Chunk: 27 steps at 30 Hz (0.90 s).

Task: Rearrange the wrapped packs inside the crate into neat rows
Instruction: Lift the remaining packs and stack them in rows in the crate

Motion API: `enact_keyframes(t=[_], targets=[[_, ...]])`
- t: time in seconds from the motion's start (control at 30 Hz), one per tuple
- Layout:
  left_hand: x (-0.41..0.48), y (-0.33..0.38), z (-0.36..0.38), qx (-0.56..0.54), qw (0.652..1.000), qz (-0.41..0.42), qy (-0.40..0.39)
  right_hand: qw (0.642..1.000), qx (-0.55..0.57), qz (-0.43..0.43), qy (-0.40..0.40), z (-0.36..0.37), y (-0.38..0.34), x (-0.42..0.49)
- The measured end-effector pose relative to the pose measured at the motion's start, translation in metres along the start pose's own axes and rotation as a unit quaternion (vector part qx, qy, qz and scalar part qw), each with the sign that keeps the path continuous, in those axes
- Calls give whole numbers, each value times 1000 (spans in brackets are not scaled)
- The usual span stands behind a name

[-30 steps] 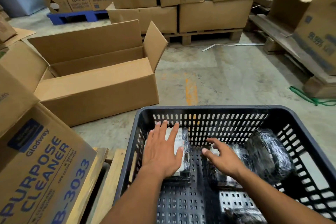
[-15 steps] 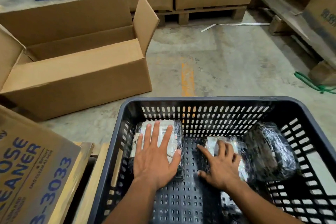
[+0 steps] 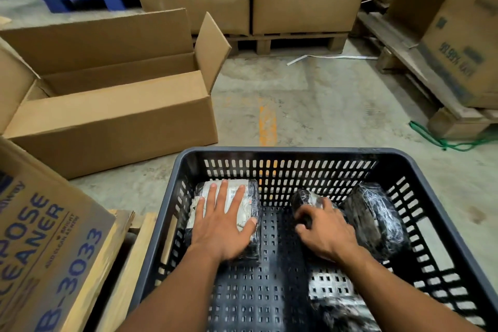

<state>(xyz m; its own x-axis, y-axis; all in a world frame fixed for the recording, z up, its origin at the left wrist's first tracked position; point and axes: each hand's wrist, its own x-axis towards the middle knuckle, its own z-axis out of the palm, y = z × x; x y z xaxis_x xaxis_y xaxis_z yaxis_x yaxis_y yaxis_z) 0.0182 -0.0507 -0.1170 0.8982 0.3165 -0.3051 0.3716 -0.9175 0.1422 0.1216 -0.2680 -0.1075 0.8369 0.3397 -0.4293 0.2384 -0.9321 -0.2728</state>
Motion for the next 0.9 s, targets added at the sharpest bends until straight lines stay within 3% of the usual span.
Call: enact_keyframes(t=[0.2, 0.33, 0.43, 0.5, 0.57, 0.67, 0.73, 0.8, 0.9], targets=[[-9, 5, -13, -63, 998, -3, -25, 995, 48, 38, 72, 4, 11, -21], [-21, 6, -26, -139, 990, -8, -1, 964, 223, 75, 126, -19, 36, -13], [-26, 13, -38, -232, 971, -25, 54, 920, 379, 47, 92, -50, 50, -5], [-28, 22, -48, -313, 946, -40, 78, 896, 443, 27, 28, -73, 51, -9], [-30, 32, -58, -406, 911, -51, 56, 850, 525, 3, -46, -91, 47, -14], [-31, 42, -72, -525, 848, -52, -53, 761, 639, -29, -112, -98, 36, -16], [-30, 43, -78, -609, 780, -70, -126, 721, 679, -40, -134, -91, 27, -17], [-29, 38, -87, -673, 721, -81, -144, 700, 697, -45, -153, -83, 21, -20], [-26, 23, -99, -685, 708, -58, -165, 711, 679, -81, -163, -87, 12, -24]])
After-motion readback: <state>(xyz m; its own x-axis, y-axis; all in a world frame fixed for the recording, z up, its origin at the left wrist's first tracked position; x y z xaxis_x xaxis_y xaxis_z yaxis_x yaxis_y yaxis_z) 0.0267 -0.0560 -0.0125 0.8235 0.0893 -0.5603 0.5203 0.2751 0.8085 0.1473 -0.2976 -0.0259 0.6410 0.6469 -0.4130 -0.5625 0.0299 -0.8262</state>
